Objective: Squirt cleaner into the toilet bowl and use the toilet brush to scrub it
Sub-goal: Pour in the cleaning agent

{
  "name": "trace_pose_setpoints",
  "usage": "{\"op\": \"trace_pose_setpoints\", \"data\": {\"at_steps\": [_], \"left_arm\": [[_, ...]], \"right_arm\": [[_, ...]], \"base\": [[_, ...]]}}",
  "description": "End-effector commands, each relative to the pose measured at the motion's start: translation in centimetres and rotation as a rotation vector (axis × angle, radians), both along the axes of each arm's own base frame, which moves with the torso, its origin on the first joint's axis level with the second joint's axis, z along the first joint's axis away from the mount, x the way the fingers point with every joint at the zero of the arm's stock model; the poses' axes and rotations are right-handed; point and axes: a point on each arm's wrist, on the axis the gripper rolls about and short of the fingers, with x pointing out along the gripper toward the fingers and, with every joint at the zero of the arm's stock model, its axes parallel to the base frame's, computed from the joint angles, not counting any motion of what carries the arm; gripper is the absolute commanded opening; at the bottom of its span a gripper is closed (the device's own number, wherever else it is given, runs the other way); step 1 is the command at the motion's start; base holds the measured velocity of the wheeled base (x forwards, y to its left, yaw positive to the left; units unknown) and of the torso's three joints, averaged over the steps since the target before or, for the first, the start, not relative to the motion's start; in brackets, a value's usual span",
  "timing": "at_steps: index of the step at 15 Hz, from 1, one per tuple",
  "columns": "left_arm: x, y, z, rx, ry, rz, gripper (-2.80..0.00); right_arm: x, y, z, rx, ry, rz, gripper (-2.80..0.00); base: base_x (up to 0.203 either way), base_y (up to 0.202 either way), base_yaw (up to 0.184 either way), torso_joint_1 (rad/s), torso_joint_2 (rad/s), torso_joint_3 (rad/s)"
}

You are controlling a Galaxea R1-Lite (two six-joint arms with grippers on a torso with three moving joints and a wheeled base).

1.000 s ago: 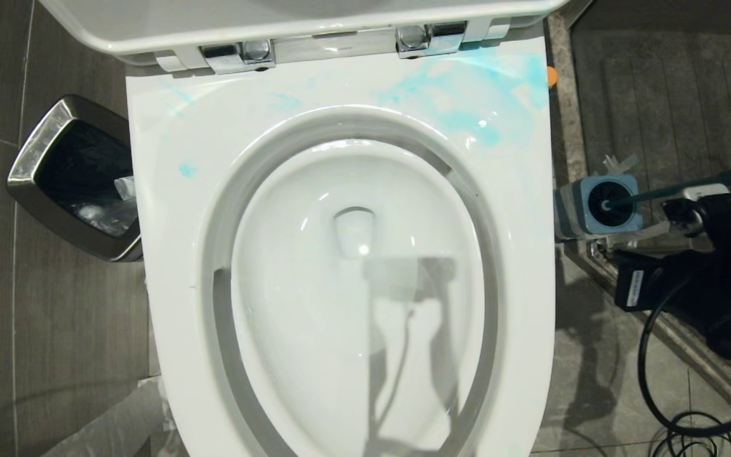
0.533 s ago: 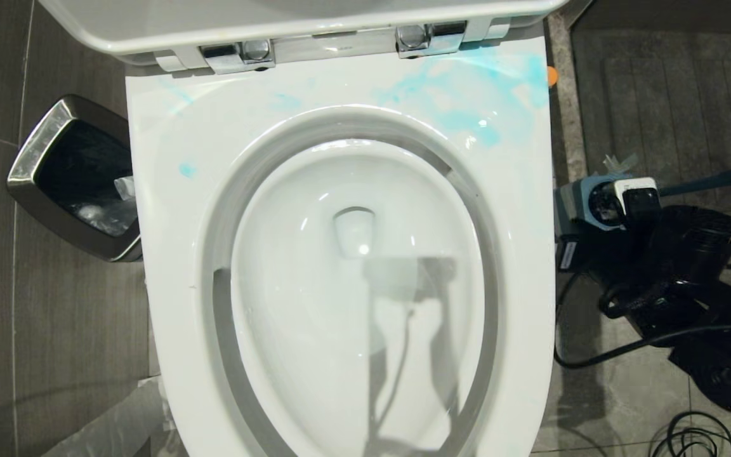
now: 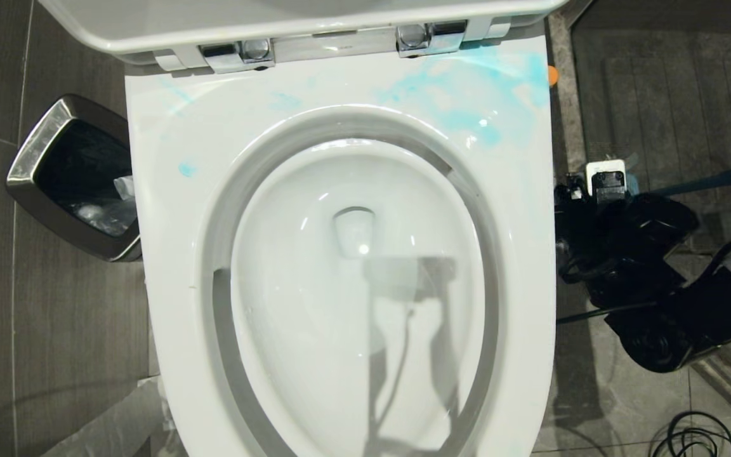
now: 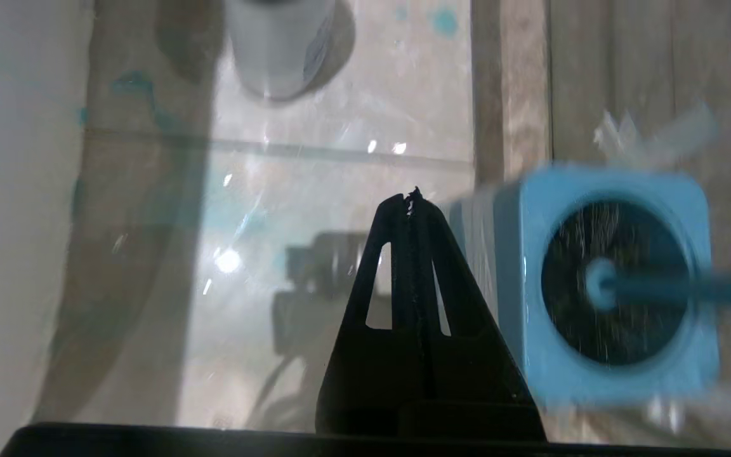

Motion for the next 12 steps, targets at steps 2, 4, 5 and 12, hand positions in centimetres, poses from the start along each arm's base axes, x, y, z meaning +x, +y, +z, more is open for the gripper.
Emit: {"op": "trace_pose_setpoints", "data": {"at_steps": [2, 4, 5, 12], "left_arm": [[0.0, 0.0, 0.0, 0.000, 0.001, 0.000, -2.80], [0.0, 0.0, 0.0, 0.001, 0.002, 0.000, -2.80], [0.0, 0.0, 0.0, 0.001, 0.002, 0.000, -2.80], [0.0, 0.0, 0.0, 0.001, 0.001, 0.000, -2.80]], "right_arm": [[3.0, 0.3, -0.9, -0.002, -0.029, -0.019, -2.80], [3.8, 0.5, -1.1, -0.011, -0.036, -0.022, -2.80], [4.2, 0.6, -1.3, -0.010, -0.046, -0.020, -2.80], [6.8, 2.0, -0.4, 0.063, -0.141, -0.060, -2.80]], "base": [[0.000, 0.000, 0.000, 0.000, 0.00, 0.000], [0.000, 0.000, 0.000, 0.000, 0.00, 0.000], [0.000, 0.000, 0.000, 0.000, 0.00, 0.000], [0.000, 0.000, 0.000, 0.000, 0.00, 0.000]]}}
